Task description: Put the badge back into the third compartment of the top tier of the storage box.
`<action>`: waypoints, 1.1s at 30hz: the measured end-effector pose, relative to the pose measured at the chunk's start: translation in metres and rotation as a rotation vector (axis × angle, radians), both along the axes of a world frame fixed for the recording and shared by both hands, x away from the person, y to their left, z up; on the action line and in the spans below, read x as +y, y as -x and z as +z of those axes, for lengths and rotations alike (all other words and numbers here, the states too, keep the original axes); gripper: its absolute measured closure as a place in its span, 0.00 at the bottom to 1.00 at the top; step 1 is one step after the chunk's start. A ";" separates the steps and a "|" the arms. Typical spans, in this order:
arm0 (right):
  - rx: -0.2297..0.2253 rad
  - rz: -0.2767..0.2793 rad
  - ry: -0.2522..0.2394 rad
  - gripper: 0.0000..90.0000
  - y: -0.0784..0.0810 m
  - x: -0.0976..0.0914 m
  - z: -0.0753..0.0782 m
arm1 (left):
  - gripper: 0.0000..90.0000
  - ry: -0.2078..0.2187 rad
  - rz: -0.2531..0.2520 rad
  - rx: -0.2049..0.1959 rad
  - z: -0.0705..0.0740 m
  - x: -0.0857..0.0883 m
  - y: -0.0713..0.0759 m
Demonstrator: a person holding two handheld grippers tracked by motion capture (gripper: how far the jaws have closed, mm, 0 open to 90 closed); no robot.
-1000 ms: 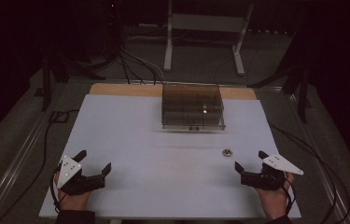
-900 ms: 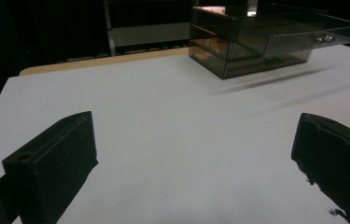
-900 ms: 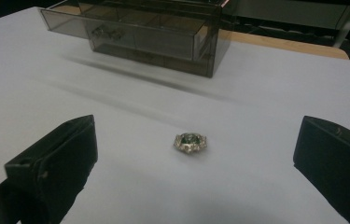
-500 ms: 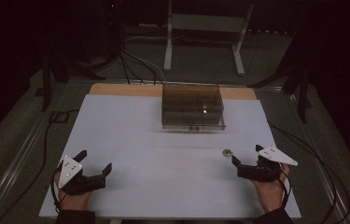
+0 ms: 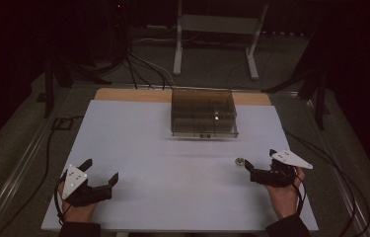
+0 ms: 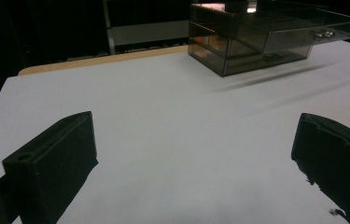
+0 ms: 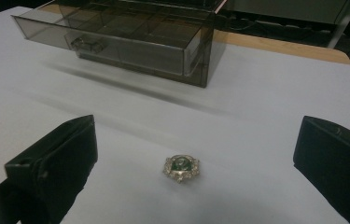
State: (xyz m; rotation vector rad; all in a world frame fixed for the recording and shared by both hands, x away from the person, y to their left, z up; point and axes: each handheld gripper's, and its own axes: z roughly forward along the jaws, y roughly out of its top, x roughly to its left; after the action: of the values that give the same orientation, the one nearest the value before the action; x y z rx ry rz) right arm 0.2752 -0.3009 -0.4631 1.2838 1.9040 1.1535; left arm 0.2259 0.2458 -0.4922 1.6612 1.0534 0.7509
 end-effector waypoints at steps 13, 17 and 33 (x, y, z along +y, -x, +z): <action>0.031 -0.019 0.012 0.00 -0.017 0.001 -0.008 | 0.01 -0.008 -0.002 0.000 -0.001 -0.001 0.000; 0.037 -0.023 0.017 0.00 -0.022 0.001 -0.011 | 0.01 -0.009 -0.003 0.003 -0.001 -0.001 -0.001; 0.128 -0.051 0.040 0.04 -0.044 0.002 -0.029 | 0.01 -0.016 -0.004 0.001 -0.001 -0.001 0.000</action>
State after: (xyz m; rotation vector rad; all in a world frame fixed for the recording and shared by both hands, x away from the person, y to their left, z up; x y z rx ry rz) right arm 0.3194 -0.2993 -0.4919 1.4058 1.9633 1.0245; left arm 0.2263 0.2443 -0.4933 1.6770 1.0470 0.7578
